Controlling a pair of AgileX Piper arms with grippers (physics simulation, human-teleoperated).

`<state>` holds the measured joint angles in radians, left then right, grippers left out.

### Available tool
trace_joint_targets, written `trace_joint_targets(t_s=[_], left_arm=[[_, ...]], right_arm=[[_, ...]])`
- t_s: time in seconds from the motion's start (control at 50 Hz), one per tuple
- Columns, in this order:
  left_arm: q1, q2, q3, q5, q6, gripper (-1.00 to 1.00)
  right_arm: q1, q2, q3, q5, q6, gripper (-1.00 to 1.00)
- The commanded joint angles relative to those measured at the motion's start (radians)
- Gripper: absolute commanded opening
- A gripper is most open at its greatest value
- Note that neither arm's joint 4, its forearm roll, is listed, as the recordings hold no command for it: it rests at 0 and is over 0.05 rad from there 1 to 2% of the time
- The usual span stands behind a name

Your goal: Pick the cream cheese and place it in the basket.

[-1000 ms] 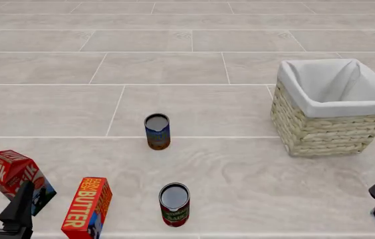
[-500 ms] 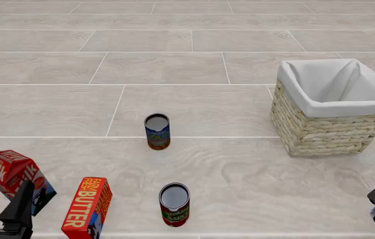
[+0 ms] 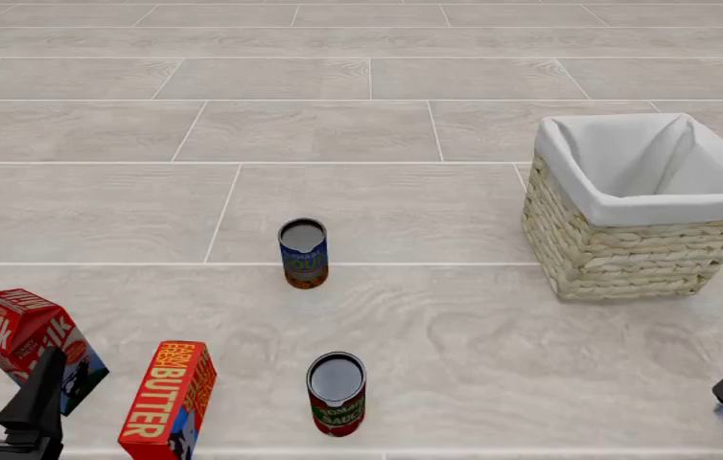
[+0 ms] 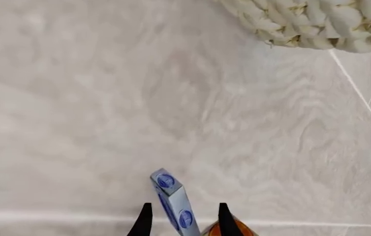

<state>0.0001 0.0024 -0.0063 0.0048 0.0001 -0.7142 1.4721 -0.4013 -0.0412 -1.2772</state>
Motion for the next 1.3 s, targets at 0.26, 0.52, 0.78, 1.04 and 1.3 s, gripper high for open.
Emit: trace_joint_targets(t_s=[0.26, 0.52, 0.78, 1.04, 1.3], left_arm=[[0.0, 0.0, 0.0, 0.0, 0.0, 1.0], [0.0, 0.0, 0.0, 0.0, 0.0, 1.0], [0.0, 0.0, 0.0, 0.0, 0.0, 1.0], [0.0, 0.0, 0.0, 0.0, 0.0, 1.0], [0.0, 0.0, 0.0, 0.0, 0.0, 1.0]], right_arm=[[-0.018, 0.09, -0.001, -0.069, -0.018, 1.0], [0.013, 0.098, 0.01, -0.096, -0.003, -1.0], [0.041, 0.035, -0.006, -0.055, 0.009, -1.0], [0.095, -0.086, 0.023, -0.004, 0.05, -1.0], [0.128, -0.213, 0.05, 0.046, 0.073, -1.0]])
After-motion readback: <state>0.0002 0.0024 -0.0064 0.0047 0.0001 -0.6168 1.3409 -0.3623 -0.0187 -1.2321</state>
